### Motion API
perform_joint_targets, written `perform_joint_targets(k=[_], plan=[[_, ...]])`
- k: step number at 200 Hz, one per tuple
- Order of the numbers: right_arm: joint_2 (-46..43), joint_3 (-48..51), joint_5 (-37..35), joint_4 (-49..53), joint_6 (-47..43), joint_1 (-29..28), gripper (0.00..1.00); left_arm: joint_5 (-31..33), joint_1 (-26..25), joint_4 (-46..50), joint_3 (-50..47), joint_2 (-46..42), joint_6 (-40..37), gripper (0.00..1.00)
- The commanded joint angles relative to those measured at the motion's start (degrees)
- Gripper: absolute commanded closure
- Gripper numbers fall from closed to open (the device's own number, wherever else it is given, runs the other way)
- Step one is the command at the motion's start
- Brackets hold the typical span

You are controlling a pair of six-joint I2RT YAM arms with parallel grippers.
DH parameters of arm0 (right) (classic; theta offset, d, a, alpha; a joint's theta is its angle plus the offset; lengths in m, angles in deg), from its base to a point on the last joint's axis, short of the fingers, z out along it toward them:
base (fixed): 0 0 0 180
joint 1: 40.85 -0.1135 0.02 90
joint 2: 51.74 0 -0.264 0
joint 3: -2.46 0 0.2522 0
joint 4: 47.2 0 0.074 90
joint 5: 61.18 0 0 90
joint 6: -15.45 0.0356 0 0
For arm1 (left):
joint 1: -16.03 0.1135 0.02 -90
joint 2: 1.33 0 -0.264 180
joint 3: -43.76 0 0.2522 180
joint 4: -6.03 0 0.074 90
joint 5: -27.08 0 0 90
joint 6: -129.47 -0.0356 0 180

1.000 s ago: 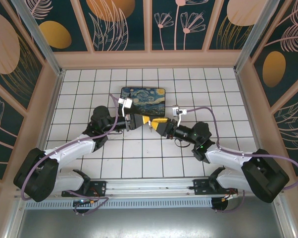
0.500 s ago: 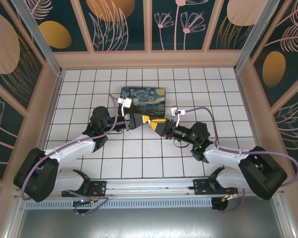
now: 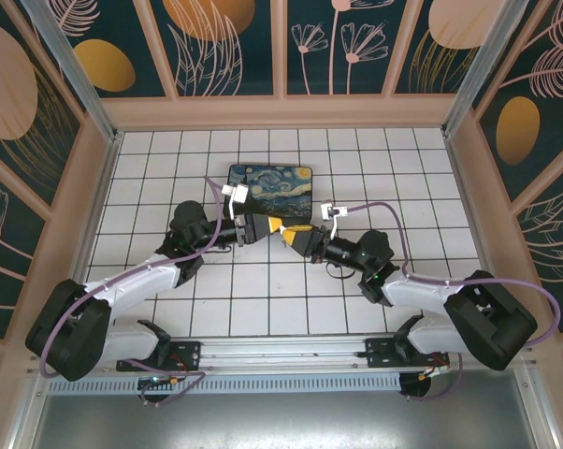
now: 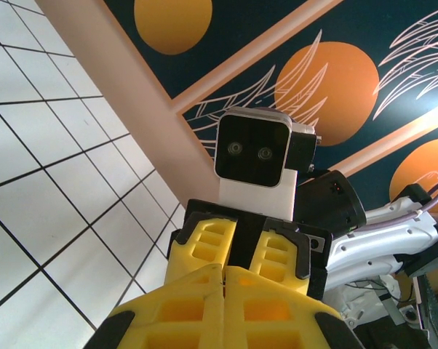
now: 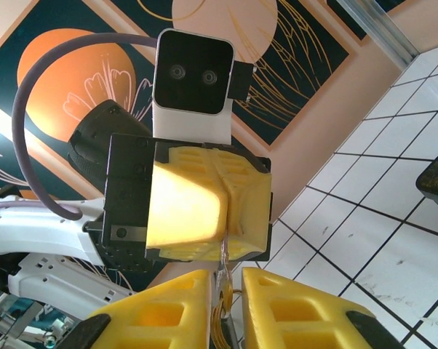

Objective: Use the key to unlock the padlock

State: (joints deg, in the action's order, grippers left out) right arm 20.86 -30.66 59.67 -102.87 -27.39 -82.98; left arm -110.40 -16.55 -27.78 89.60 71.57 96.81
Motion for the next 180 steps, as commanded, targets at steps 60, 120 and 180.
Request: perform_joint_targets(k=[60, 120, 180], plan=[[3.1, -0.2, -0.9, -8.8, 2.9, -1.2, 1.00, 0.5, -0.1, -4.0, -1.3, -0.5, 0.8, 1.00], [0.3, 1.0, -3.0, 0.5, 1.5, -0.3, 1.00, 9.0, 1.5, 16.7, 1.8, -3.5, -8.4, 0.34], [-6.0, 2.4, -4.1, 18.6, -2.3, 5.1, 1.00, 26.6, 2.8, 39.6, -0.1, -6.5, -16.6, 0.31]])
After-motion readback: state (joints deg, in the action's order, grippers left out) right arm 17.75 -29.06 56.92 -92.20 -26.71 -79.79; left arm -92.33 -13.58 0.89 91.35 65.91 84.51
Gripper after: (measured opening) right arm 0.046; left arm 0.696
